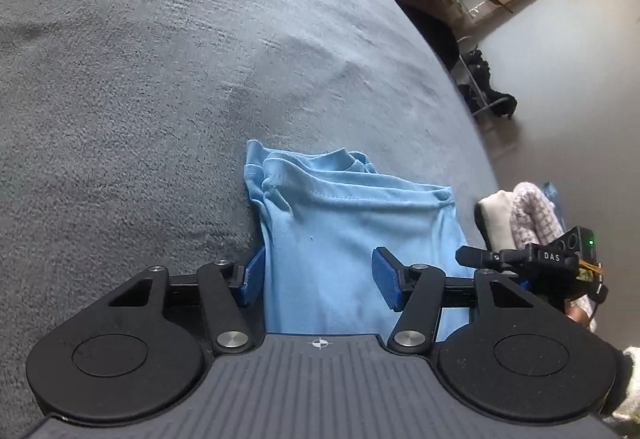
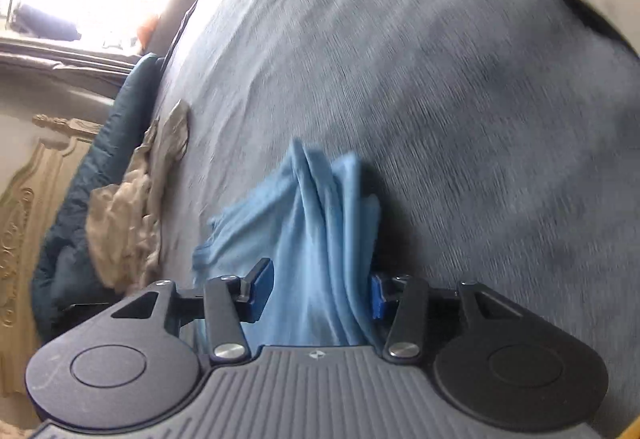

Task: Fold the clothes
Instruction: 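Close the right gripper on the shirt's edge while the left gripper grasps beside it, then lift the folded shirt off the bed with both grippers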

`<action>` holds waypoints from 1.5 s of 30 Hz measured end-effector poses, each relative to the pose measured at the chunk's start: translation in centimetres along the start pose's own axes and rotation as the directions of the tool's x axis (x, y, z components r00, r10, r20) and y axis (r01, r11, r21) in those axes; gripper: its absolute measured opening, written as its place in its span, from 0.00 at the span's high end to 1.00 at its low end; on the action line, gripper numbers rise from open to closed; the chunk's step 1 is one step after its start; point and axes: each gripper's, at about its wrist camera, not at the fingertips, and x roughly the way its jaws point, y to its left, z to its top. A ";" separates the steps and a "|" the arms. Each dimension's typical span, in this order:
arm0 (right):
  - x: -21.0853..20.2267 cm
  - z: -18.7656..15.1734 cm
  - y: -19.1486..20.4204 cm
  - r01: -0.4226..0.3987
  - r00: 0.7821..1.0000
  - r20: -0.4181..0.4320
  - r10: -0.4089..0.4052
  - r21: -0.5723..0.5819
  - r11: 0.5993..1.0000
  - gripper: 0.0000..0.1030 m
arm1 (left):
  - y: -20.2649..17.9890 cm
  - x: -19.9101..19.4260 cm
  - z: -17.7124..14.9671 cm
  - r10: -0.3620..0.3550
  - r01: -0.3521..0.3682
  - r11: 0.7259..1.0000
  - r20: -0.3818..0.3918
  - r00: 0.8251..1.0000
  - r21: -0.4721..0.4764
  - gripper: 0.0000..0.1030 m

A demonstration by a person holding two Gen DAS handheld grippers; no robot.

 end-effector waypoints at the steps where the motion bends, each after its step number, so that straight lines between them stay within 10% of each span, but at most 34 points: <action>1: 0.4 0.4 0.0 -0.005 1.000 0.002 0.005 -0.003 1.000 0.55 | 0.0 0.6 0.5 -0.005 0.005 1.000 -0.001 1.000 0.004 0.46; 15: 2.6 2.7 4.2 -0.041 0.999 0.021 0.046 -0.180 0.983 0.84 | -2.6 0.9 0.7 0.102 -0.106 0.992 0.059 0.993 0.072 0.94; 25: -4.3 -1.7 10.1 0.015 0.994 0.105 0.027 -0.376 0.926 0.85 | -9.3 -6.7 -2.1 0.103 -0.138 0.974 0.194 0.976 0.179 0.96; 45: -25.5 -12.8 20.8 0.052 0.943 0.327 0.058 -0.319 0.946 0.85 | -29.4 -20.2 -4.1 -0.024 -0.083 0.923 0.272 0.962 0.376 0.97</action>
